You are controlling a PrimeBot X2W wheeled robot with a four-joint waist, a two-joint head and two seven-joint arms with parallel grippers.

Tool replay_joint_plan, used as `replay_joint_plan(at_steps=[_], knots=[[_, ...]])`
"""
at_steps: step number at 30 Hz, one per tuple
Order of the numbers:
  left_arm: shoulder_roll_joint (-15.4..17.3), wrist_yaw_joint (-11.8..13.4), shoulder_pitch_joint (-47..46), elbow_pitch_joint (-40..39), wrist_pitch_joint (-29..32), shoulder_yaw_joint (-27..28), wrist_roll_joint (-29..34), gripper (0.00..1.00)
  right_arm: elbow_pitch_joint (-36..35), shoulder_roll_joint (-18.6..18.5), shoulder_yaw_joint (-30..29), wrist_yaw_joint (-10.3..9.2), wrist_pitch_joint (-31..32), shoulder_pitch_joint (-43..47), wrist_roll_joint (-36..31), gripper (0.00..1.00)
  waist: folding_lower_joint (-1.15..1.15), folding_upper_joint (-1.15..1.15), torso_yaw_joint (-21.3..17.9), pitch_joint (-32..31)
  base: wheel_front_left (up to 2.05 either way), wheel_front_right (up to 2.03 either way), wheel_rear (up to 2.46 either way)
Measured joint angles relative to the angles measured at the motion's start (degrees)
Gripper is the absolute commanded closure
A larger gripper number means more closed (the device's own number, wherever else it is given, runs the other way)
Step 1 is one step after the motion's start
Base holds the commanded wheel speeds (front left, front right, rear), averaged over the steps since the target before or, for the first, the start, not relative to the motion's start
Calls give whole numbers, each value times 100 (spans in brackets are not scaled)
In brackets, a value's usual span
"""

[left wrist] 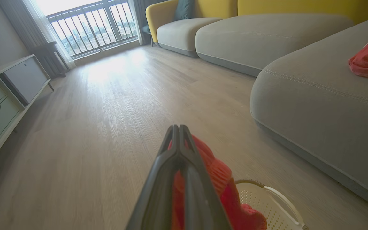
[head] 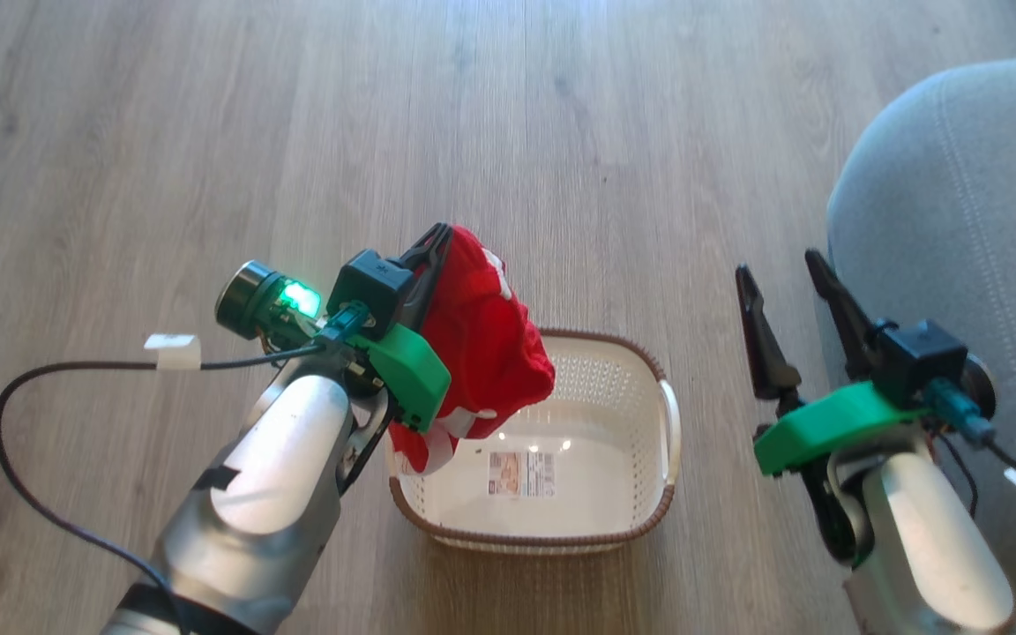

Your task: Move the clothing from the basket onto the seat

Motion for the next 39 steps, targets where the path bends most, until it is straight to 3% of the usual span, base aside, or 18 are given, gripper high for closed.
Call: replay_joint_plan(at_steps=[10, 23, 30, 39], knots=[[-60, -92, -104, -240, 0, 35, 67, 100, 105, -10, 73, 0, 0, 349, 87, 0, 0, 0, -17, -366, 0, 0, 0], [-125, -130, -737, -458, -42, 30, 100, 100, 136, -9, 118, 0, 0, 430, 129, 0, 0, 0, -48, -338, 0, 0, 0], [-156, -144, -737, -563, -42, -55, 99, 100, 404, -137, 700, 0, 0, 226, 196, 0, 1, 0, -16, -288, 0, 0, 0], [-192, -144, -737, -724, -42, -213, 90, 100, 1205, -446, 1962, 0, 0, -1072, 224, 0, 1, 0, 122, -227, 0, 0, 0]])
